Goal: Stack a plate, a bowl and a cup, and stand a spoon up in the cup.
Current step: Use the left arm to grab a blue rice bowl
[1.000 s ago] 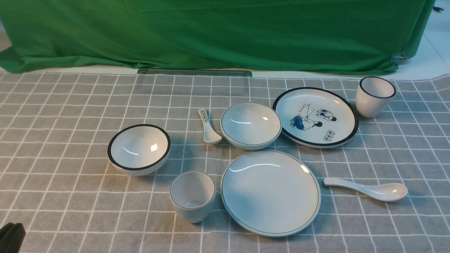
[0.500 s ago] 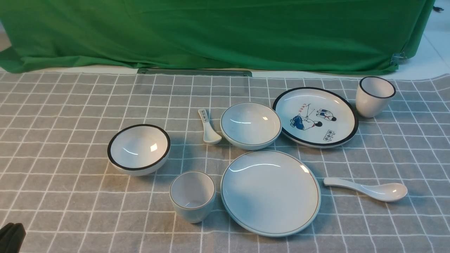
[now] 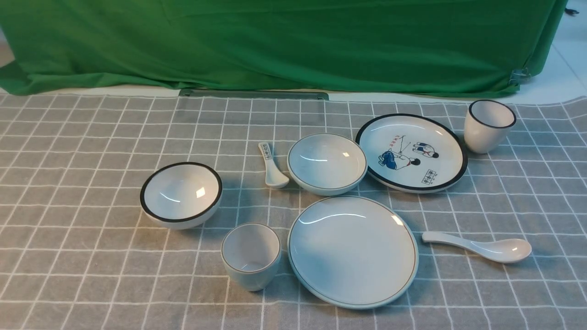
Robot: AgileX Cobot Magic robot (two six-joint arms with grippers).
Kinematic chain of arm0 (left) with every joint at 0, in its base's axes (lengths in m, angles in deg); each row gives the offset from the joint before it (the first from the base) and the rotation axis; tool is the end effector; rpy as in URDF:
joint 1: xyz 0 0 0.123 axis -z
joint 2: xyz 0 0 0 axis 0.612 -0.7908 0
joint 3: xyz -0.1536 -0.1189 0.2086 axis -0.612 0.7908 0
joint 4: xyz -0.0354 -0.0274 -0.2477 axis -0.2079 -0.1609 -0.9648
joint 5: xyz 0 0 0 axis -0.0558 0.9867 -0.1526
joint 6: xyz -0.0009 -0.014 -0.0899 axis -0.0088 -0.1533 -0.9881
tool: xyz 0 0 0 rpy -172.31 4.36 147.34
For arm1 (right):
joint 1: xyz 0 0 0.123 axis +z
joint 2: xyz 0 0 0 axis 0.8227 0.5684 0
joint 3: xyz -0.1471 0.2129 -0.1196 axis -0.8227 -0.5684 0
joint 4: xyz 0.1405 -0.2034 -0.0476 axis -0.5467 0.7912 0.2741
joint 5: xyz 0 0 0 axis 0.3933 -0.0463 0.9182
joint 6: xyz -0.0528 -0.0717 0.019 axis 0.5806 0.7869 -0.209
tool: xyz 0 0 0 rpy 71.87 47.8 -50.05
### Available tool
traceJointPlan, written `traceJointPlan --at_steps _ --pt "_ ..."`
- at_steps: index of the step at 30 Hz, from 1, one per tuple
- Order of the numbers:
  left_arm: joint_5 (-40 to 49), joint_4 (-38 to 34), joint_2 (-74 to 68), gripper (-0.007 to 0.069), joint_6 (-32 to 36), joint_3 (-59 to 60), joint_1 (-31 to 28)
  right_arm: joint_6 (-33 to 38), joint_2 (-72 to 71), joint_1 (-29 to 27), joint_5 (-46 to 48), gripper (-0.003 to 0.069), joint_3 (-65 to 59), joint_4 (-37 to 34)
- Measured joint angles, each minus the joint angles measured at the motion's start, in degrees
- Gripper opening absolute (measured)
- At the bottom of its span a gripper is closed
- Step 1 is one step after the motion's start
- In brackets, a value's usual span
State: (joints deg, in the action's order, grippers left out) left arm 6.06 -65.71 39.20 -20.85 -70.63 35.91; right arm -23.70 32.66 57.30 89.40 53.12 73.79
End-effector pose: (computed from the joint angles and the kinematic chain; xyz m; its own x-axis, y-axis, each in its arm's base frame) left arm 0.0554 0.0060 0.2184 0.1765 -0.2508 -0.9518 -0.0349 0.9648 -0.2607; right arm 0.0557 0.0015 0.1891 -0.1555 -0.1182 -0.9807 -0.0474 0.9926 -0.1121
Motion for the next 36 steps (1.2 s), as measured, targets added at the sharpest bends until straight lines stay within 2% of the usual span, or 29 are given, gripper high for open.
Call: traceJointPlan --at_steps 3,8,13,16,19,21,24,26,32,35,36 --pt "-7.3 -0.9 0.0 0.0013 -1.1 0.0 0.0 0.4 0.0 0.0 0.0 0.0242 0.0 0.0" --pt "-19.7 -1.4 0.0 0.0013 -16.2 0.0 0.0 1.7 0.0 0.0 -0.1 0.0242 0.0 0.0" --pt "-24.2 0.0 0.0 0.0013 -21.2 0.0 0.0 1.6 0.0 0.0 -1.0 0.0242 0.0 -0.4" --pt "-21.7 2.9 -0.5 0.0013 -24.4 -5.3 0.0 -5.4 0.0 0.1 -9.2 0.0242 0.0 -9.8" --pt "-13.6 8.2 -6.2 0.0013 -24.7 -16.1 0.0 -17.3 0.0 0.1 -18.2 0.0242 0.0 -15.3" --pt "-1.3 11.3 -14.3 0.0013 -24.7 -26.2 0.0 -21.6 0.0 0.1 -22.4 0.0242 0.0 -16.5" --pt "21.2 13.3 -30.1 0.0013 -22.5 -41.2 0.0 -23.3 0.0 0.1 -26.1 0.0242 0.0 -16.9" --pt "32.1 13.4 -36.8 0.0013 -19.6 -46.5 0.0 -23.8 0.0 0.1 -26.4 0.0242 0.0 -17.0" --pt "49.9 10.0 -58.6 0.0013 -13.0 -55.9 0.0 -27.0 0.0 0.3 -24.5 0.0241 0.0 -17.1" --pt "53.4 8.0 -66.5 0.0011 -9.3 -57.8 1.2 -28.8 0.0 1.4 -15.5 0.0213 1.9 -17.3" --pt "53.7 8.0 -69.3 0.0008 -8.7 -58.3 2.1 -28.0 0.1 2.2 -10.5 0.0178 3.9 -17.3"
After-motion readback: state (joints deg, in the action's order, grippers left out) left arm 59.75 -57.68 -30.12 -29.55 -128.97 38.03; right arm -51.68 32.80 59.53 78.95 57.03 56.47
